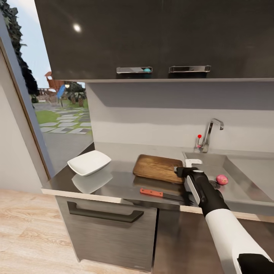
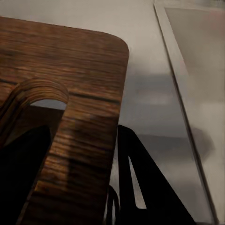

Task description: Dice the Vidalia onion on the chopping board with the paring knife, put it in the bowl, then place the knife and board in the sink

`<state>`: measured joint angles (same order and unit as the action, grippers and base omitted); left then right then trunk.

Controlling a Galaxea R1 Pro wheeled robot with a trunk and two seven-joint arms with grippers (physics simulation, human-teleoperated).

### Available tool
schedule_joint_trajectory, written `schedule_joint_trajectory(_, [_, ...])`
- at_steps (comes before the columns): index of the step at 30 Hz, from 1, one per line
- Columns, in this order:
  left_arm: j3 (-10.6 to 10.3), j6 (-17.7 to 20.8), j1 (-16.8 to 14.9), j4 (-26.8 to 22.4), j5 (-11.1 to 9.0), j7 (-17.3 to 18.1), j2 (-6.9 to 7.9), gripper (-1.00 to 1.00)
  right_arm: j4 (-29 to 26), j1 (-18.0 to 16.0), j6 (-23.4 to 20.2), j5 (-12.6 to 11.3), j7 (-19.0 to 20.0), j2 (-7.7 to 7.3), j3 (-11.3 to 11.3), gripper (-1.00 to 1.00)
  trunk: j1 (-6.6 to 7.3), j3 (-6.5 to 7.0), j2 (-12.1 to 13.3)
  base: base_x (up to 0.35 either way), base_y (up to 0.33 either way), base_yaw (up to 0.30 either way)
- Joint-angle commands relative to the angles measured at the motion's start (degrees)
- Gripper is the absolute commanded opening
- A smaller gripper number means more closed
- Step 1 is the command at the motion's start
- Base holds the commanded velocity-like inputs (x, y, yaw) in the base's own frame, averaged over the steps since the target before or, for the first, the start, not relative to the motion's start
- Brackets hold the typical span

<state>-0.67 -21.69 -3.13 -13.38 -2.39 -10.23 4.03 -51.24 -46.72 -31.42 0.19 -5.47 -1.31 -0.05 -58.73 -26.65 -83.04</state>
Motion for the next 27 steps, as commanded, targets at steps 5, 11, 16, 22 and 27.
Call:
schedule_joint_trajectory(5, [-1.48, -0.19, -0.03, 0.12, -0.32, -0.06, 0.06, 1.00, -0.09, -0.04, -0.31, 0.12, 0.79, -0.22, 0.29, -1.00, 0.00, -0.06, -0.03, 0.000, 0.000, 0.000])
schedule_joint_trajectory(11, [-1.69, -0.12, -0.03, 0.11, -0.33, -0.06, 0.10, 1.00, -0.12, -0.04, -0.31, 0.16, 0.90, -0.35, 0.32, -1.00, 0.00, -0.06, -0.03, 0.000, 0.000, 0.000])
schedule_joint_trajectory(16, [-1.79, -0.11, -0.03, 0.11, -0.33, -0.06, 0.10, 1.00, -0.26, -0.04, -0.28, 0.16, 0.90, -0.36, 0.40, -1.00, 0.00, -0.06, -0.03, 0.062, 0.000, 0.000])
schedule_joint_trajectory(22, [-1.87, -0.11, -0.03, 0.11, -0.33, -0.06, 0.10, 1.00, -0.35, -0.04, -0.27, 0.16, 0.90, -0.36, 0.46, -1.00, 0.00, -0.06, -0.03, 0.212, 0.000, 0.000])
schedule_joint_trajectory(27, [-1.89, -0.11, -0.03, 0.16, -0.33, -0.06, 0.15, 1.00, -0.36, -0.04, -0.30, 0.16, 0.90, -0.38, 0.49, -1.00, 0.00, -0.06, -0.03, 0.208, 0.000, 0.000])
